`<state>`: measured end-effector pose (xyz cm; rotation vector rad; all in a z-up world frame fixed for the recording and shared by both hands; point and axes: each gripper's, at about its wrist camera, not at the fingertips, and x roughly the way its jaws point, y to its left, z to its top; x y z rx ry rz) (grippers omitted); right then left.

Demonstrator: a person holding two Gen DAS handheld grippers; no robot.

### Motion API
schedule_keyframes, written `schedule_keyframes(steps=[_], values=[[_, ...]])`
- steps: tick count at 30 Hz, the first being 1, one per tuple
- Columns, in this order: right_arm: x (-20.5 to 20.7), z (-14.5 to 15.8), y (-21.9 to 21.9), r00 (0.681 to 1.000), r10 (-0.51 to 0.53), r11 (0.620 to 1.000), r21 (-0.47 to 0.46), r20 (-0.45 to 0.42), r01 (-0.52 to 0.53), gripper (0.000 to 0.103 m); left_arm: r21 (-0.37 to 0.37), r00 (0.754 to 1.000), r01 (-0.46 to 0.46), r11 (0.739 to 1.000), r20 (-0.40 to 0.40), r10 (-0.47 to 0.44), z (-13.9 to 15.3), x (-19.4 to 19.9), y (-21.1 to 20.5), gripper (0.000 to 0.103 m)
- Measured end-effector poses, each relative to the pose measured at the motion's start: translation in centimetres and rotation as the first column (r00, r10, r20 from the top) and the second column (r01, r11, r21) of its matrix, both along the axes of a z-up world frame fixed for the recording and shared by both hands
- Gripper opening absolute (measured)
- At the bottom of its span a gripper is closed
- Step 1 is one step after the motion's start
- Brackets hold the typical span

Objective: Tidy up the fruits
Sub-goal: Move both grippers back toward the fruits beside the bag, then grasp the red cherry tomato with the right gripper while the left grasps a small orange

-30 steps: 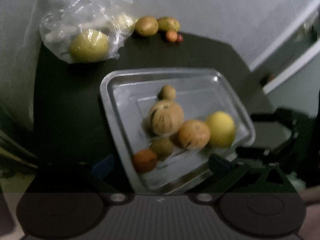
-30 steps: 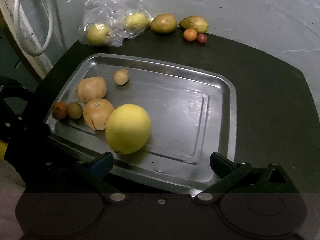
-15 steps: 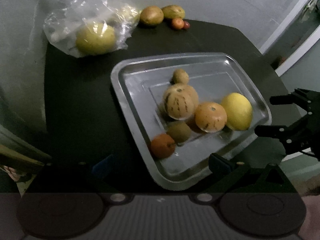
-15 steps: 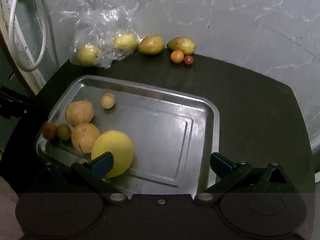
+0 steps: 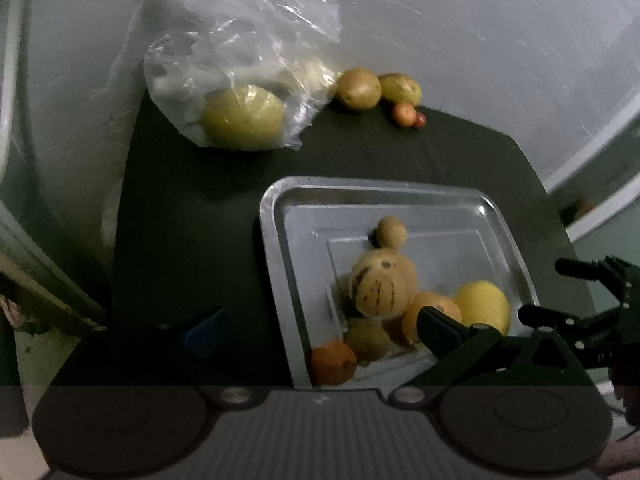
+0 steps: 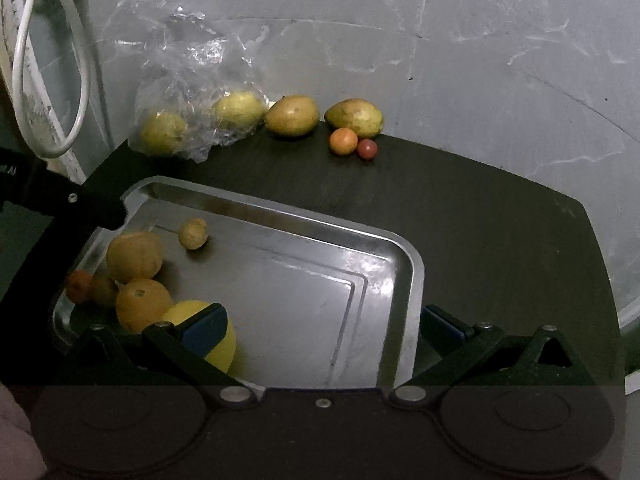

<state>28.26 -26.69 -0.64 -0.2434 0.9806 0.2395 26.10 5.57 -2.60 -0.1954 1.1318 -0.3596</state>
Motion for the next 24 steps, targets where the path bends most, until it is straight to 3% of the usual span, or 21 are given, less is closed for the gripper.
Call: schedule_keyframes(steps=[12,24], values=[[2.5,-0.9,-3.0,1.000,0.020,0.999,0.026,0.012,-0.020,0.102,-0.122,0.997,-0.082,0.989,0.005,0.083,0.5,1.9,-3.4,0.102],[7.8,-1.6,-5.9,0.992,0.100,0.995,0.024,0.074,-0.102,0.102,-0.126,0.991,-0.128,0.984,-0.042,0.123,-0.3,4.1,-8.1,0.102]])
